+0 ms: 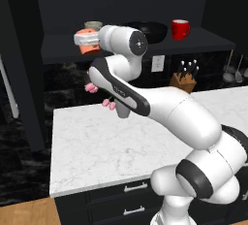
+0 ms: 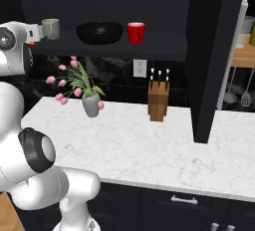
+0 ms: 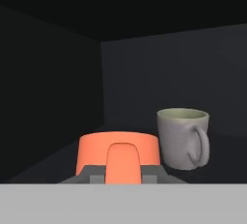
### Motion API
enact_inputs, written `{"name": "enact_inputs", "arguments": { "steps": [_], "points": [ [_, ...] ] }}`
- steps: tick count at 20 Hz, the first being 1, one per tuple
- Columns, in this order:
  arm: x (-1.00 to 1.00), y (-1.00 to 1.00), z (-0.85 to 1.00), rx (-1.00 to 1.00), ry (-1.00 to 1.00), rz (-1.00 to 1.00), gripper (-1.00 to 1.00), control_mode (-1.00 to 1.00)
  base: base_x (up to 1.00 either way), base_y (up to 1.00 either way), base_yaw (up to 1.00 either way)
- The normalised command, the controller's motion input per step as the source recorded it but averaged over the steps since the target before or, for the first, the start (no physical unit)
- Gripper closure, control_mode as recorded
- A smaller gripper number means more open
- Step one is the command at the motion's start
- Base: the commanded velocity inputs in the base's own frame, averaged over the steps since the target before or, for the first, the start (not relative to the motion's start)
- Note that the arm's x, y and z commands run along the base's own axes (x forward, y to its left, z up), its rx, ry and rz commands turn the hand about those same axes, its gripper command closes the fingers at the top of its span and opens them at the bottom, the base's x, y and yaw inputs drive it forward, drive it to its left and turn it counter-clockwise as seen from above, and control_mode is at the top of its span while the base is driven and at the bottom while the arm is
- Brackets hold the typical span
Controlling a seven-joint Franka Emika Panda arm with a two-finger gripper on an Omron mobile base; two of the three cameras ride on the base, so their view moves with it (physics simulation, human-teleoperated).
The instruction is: Gather all objects into one cabinet and sort the glasses and bowls to opposite sides.
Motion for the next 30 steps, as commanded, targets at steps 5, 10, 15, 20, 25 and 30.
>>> {"name": "enact_inputs", "arguments": {
  "steps": [5,10,15,20,25,30],
  "points": [
    [0.00,0.00,-0.27,0.05,0.00,0.00,1.00,-1.00,0.00,0.00,0.00],
    [-0.16,0.00,-0.09,0.00,0.14,0.00,1.00,-1.00,0.00,0.00,0.00],
    [-0.36,-0.02,-0.16,0.00,0.21,0.00,1.00,-1.00,0.00,0.00,0.00],
    [-0.29,-0.01,-0.25,0.00,0.14,0.00,1.00,-1.00,0.00,0.00,0.00],
    [-0.01,0.00,-0.03,0.00,-0.01,0.00,1.00,-1.00,0.00,0.00,0.00],
    [0.00,-0.01,0.18,0.00,-0.20,-0.01,1.00,-1.00,0.00,0.00,0.00]
  ]
}}
